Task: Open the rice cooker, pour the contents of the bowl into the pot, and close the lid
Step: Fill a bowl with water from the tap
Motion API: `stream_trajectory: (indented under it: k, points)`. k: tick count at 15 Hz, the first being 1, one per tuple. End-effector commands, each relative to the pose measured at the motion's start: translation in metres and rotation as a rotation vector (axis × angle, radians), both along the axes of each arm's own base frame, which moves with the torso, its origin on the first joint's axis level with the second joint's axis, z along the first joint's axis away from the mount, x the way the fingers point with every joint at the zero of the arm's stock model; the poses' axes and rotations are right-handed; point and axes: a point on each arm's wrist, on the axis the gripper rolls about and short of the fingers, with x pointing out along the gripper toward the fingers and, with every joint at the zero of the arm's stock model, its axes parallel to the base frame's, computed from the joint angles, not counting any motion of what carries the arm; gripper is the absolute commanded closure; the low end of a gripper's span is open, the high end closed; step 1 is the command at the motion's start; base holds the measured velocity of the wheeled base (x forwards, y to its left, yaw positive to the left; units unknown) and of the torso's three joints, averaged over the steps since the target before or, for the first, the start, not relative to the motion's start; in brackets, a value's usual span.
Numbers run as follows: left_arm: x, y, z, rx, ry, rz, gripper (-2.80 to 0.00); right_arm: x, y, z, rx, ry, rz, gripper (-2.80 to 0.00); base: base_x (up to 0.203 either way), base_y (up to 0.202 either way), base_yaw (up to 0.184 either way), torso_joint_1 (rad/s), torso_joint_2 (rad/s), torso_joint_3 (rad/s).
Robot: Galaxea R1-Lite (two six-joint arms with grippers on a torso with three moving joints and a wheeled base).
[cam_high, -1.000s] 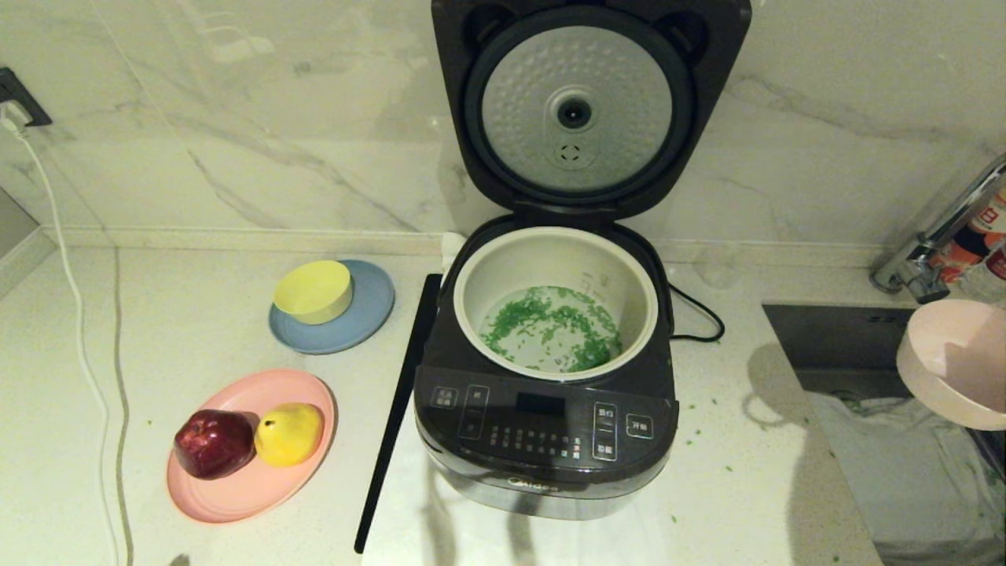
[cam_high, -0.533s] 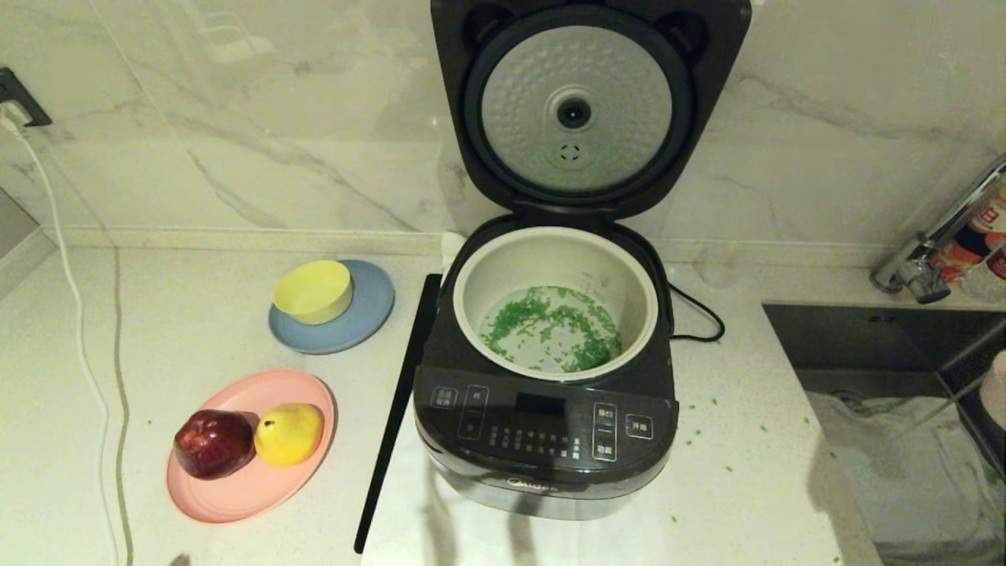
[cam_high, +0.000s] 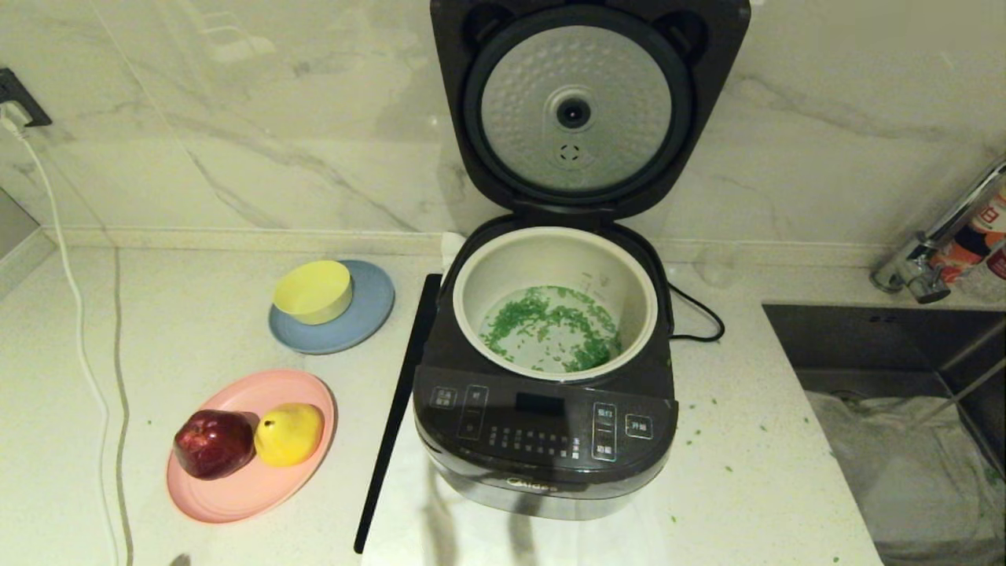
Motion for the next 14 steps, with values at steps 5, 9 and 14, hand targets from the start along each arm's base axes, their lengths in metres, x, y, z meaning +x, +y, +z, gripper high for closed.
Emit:
stream_trajectory:
  k: [5, 9, 14]
  points:
    - [0.001, 0.000, -0.002, 0.000, 0.009, 0.002, 0.00, 0.046, -0.027, -0.014, -0.037, -0.020, 0.011, 0.00, 0.000, 0.000, 0.000, 0.000, 0.00, 0.000]
    - [0.001, 0.000, -0.002, 0.000, 0.009, 0.002, 0.00, 0.071, -0.019, -0.006, -0.075, -0.038, 0.062, 0.00, 0.000, 0.000, 0.000, 0.000, 0.00, 0.000]
    - [0.001, 0.000, -0.003, 0.000, 0.010, 0.002, 0.00, 0.092, -0.015, -0.010, -0.082, -0.024, 0.029, 0.00, 0.000, 0.000, 0.000, 0.000, 0.00, 0.000]
